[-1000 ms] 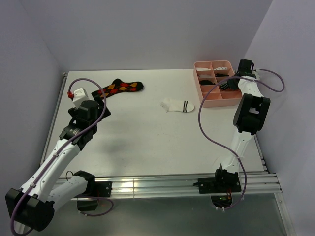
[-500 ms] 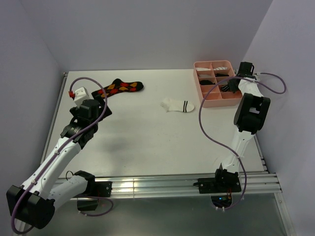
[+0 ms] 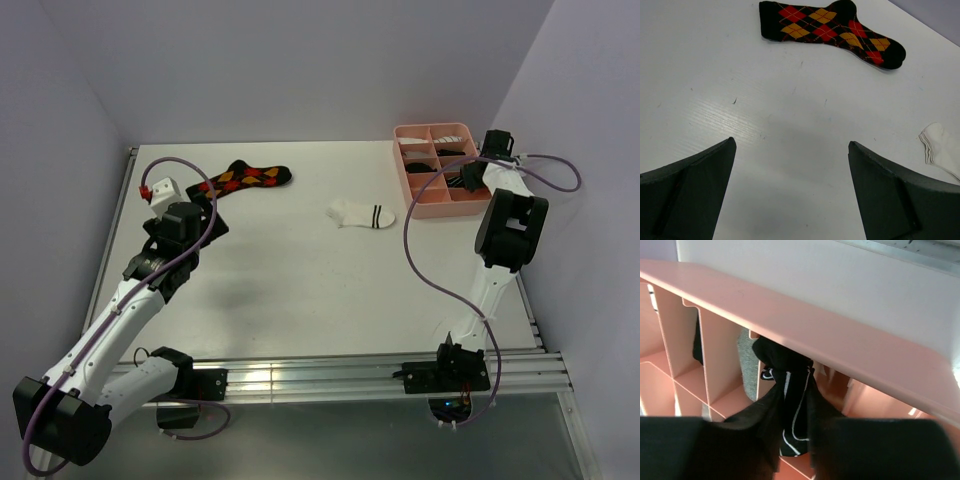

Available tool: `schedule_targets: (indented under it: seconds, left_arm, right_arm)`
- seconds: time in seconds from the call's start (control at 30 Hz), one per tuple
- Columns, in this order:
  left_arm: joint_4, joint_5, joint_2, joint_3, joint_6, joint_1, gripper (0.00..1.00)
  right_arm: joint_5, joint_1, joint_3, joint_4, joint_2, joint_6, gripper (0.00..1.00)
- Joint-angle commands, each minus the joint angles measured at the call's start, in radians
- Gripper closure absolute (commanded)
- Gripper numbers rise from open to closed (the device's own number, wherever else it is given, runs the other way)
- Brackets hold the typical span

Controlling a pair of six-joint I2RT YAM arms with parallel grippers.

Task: Roll the socks
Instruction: Place the sock in the storage box.

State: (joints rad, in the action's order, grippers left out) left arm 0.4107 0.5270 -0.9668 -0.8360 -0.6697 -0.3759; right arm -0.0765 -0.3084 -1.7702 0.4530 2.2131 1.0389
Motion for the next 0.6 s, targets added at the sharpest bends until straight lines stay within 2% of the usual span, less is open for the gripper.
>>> schedule_targets:
  seconds: [0.0,0.1,0.2,0.47,0.57]
  left_arm:
    - [-0.003,-0.016,-0.004,-0.032,-0.014,0.003,0.01]
    - [0.000,-0.013,0.003,-0.032,-0.014,0.003,0.01]
    - [0.002,-0.012,0.011,-0.029,-0.016,0.003,0.00]
    - [0.008,-0.005,0.019,-0.032,-0.013,0.003,0.01]
    - [0.011,-0.009,0.022,-0.034,-0.011,0.003,0.01]
  right_arm:
    - [-0.023,-0.024,0.046,0.006,-0.021,0.039,0.65]
    - [-0.034,-0.024,0.035,0.007,-0.030,0.038,0.54]
    - [-0.039,-0.024,0.023,0.021,-0.042,0.046,0.48]
    - [-0.055,-0.024,0.009,0.085,-0.079,0.050,0.45]
    - [-0.071,-0.024,-0.001,0.117,-0.104,0.047,0.39]
